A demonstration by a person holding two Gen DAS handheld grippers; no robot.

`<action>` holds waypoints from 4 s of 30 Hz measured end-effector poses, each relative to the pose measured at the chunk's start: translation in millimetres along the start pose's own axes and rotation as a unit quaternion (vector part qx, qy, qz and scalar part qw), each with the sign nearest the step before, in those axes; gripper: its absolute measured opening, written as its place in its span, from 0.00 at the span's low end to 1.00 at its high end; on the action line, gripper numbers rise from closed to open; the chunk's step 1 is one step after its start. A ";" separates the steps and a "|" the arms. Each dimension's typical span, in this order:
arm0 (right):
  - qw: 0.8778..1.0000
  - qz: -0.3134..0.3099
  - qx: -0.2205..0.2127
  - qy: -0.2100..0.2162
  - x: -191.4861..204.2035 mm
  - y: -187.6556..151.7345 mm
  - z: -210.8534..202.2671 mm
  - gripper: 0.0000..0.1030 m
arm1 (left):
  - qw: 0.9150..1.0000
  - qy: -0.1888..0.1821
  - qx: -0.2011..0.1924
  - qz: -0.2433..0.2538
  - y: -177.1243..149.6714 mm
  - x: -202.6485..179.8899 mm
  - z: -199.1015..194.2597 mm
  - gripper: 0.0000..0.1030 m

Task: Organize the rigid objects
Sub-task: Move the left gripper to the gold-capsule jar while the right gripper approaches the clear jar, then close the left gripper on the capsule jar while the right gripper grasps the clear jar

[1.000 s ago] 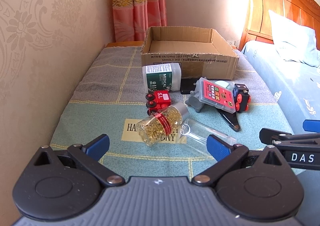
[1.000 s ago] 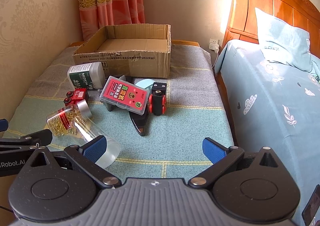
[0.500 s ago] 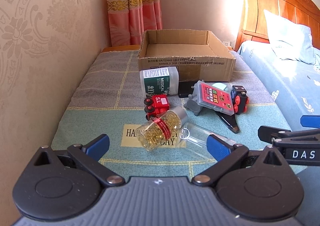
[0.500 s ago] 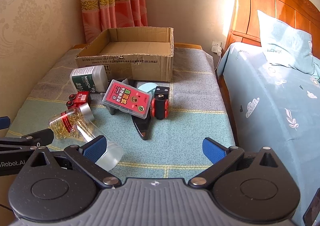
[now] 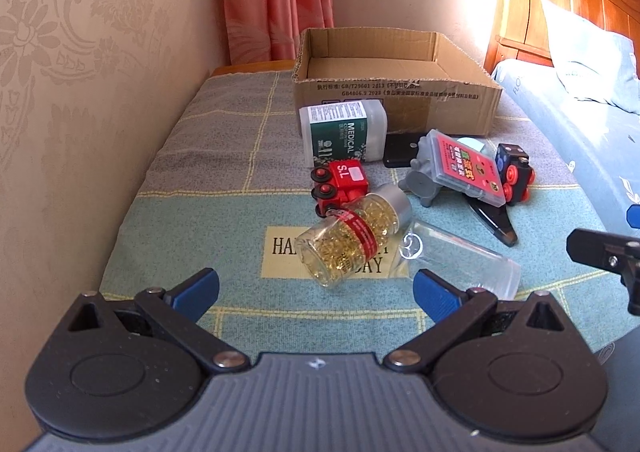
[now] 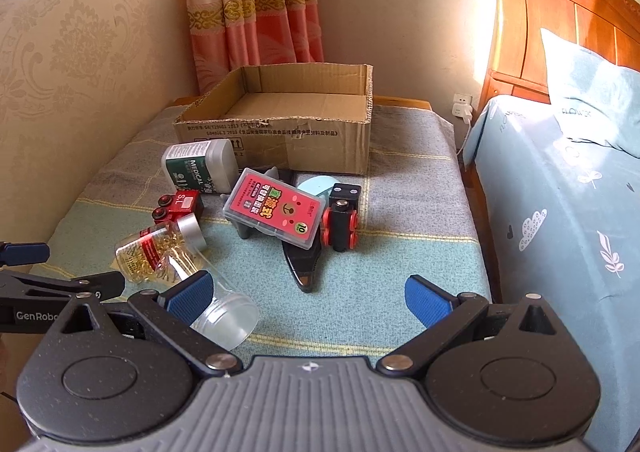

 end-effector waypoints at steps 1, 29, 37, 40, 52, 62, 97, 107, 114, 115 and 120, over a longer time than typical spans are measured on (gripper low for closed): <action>1.000 -0.004 0.003 0.005 0.7 -0.7 1.8 1.00 | 1.000 0.001 0.003 -0.001 -0.5 1.1 2.6 1.00; 0.992 -0.043 0.116 0.029 8.2 -24.7 69.5 1.00 | 0.998 0.016 0.057 -0.019 -0.9 33.9 74.5 1.00; 0.995 -0.004 0.104 -0.003 -18.8 -19.0 66.5 1.00 | 0.997 0.040 0.053 -0.026 6.9 47.4 83.2 0.99; 0.995 -0.012 0.101 0.011 -13.4 -18.2 60.9 1.00 | 0.998 0.036 0.052 -0.028 6.2 48.6 82.1 1.00; 0.990 -0.113 0.052 0.065 64.0 1.0 61.0 1.00 | 0.999 -0.005 0.031 -0.034 -4.4 52.0 60.6 1.00; 0.988 -0.142 0.057 0.014 71.4 -5.6 84.8 1.00 | 0.999 -0.032 0.021 -0.014 -8.0 44.0 57.0 1.00; 0.986 -0.151 0.059 0.036 56.6 -11.5 83.3 1.00 | 0.998 -0.056 0.003 0.029 8.2 2.6 98.0 1.00; 0.986 -0.149 0.067 0.038 55.5 -10.4 89.2 1.00 | 0.998 -0.051 -0.026 0.019 4.7 6.7 98.0 1.00; 0.985 -0.153 0.066 0.039 57.4 -7.0 92.0 1.00 | 0.997 -0.032 -0.058 0.030 9.7 4.7 87.6 1.00; 0.985 -0.154 0.066 0.039 57.7 -6.4 92.8 1.00 | 0.997 -0.033 -0.060 0.030 11.0 4.8 86.9 1.00; 0.985 -0.155 0.064 0.036 59.0 -4.0 95.1 1.00 | 0.997 -0.041 -0.054 0.023 16.2 4.5 88.5 0.99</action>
Point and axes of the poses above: each gripper's, at about its wrist camera, not at the fingertips, and z roughly the way its jaws point, x to its left, y to its top, the point moved 4 cm from there along z, roughly the way its jaws point, and after that the axes turned 7 degrees about y, right-handed, at the moved point
